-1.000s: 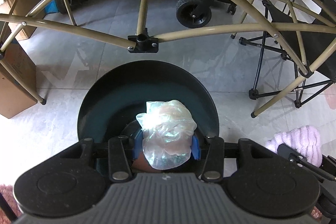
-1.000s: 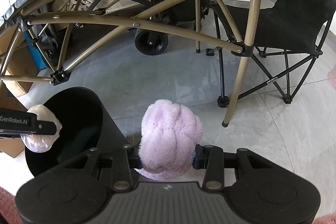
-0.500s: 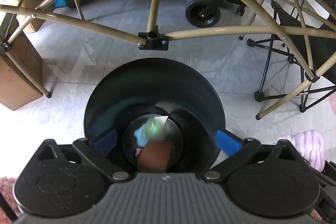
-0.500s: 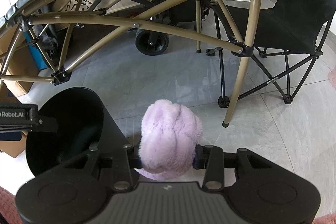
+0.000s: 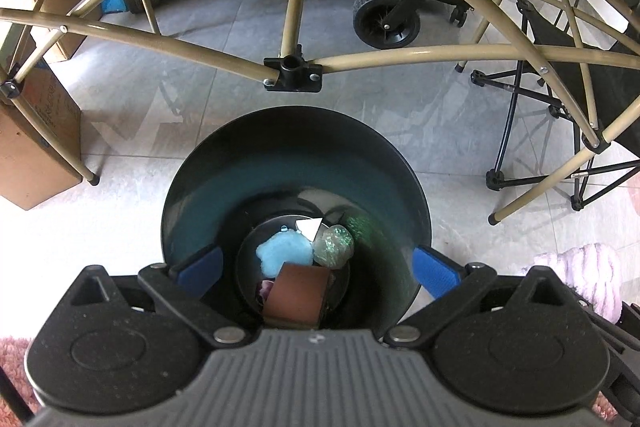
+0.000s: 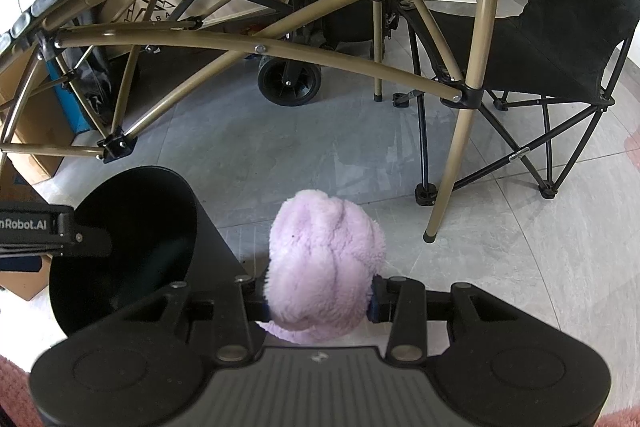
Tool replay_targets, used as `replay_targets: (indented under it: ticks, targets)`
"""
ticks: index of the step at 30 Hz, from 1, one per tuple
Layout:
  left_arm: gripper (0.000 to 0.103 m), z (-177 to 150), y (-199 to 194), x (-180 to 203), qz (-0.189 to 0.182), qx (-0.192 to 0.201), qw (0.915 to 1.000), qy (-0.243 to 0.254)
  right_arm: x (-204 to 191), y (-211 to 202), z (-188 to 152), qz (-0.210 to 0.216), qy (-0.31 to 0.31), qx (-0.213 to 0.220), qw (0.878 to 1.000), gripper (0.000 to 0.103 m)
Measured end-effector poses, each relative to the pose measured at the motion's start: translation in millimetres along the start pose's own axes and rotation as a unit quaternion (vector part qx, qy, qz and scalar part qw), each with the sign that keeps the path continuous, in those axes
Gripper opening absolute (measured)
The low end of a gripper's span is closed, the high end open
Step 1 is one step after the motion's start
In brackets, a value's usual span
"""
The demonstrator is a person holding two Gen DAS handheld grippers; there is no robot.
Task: Collect trash
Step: 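Move the right gripper holding the lilac towel over the bin opening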
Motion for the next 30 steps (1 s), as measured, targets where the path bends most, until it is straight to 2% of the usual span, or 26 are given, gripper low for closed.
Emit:
replay_targets:
  ticks: [16,30]
  targets:
    - [0.103,-1,-9,-18,0.005,0.008,0.9999,-0.010,-16,-7,5,0.010,-0.010,0.010,1.000,0.039]
    - [0.103,-1,-26,-67,0.013,0.026,0.9989,-0.036,-57,-15,16,0.025,-0.039,0.026,0.999,0.039]
Point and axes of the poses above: each gripper's, at about its wrist camera, not at the fingertips, and y roughly the way its jaws point, x to its right, z to its top, the point moved 10 cm from there along y, roughly the way its jaws point, and after that the axes turned 5 degrees about -x, right-handed, at the moved point
